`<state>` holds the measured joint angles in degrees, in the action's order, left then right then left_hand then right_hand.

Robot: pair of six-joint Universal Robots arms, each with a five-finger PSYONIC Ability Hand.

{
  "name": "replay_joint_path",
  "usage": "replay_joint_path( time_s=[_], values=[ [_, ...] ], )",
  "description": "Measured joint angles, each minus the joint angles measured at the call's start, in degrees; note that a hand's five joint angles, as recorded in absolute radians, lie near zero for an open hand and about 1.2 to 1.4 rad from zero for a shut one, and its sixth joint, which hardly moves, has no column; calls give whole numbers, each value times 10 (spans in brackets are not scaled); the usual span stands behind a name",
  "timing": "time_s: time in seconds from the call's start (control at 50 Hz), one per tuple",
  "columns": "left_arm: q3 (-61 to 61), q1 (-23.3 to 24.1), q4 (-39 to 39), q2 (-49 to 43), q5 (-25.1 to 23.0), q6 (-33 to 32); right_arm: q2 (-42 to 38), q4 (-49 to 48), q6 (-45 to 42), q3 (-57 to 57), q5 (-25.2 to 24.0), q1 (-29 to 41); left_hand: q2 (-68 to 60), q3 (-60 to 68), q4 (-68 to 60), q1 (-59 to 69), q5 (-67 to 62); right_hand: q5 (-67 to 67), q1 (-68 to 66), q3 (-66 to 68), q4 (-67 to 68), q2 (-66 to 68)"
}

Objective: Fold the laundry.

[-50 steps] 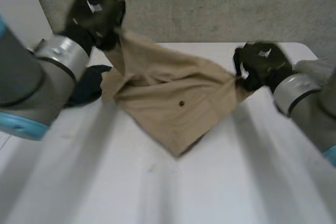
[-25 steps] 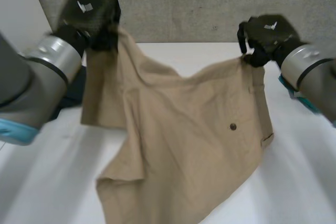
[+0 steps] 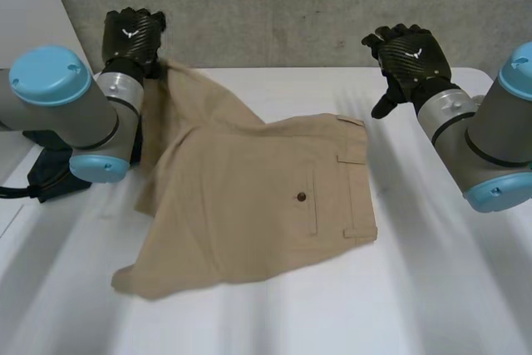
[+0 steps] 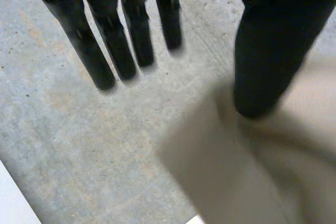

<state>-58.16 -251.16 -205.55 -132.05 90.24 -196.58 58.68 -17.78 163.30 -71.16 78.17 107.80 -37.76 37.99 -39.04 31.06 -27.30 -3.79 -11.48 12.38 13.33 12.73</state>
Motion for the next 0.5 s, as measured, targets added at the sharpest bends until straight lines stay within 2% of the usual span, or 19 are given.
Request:
replay_joint_path(
  time_s=[0.04,0.08,0.2,0.28,0.38,0.5],
  values=[
    [-11,2,2,-1,-3,0,5,17,-1,-8,0,0,170,-169,185,-174,175,2,0,-2,0,-2],
    [-28,6,4,4,-6,-1,12,36,-2,-17,-1,-1,256,-256,271,-203,247,2,0,-2,0,-2],
    [-136,24,11,70,-9,-8,51,124,-19,-71,-12,-4,262,-260,275,-203,247,2,0,-2,0,-2],
    [-243,30,25,154,-9,-24,81,175,-45,-133,-29,-5,262,-260,275,-203,247,-15,-14,19,15,19],
    [-382,30,59,274,-8,-43,117,186,-71,-219,-52,-6,229,-234,244,-161,224,-131,-123,154,143,148],
    [-508,27,118,384,-9,-49,143,168,-85,-297,-77,-7,167,-172,181,-98,162,-178,-165,206,195,202]
  ],
)
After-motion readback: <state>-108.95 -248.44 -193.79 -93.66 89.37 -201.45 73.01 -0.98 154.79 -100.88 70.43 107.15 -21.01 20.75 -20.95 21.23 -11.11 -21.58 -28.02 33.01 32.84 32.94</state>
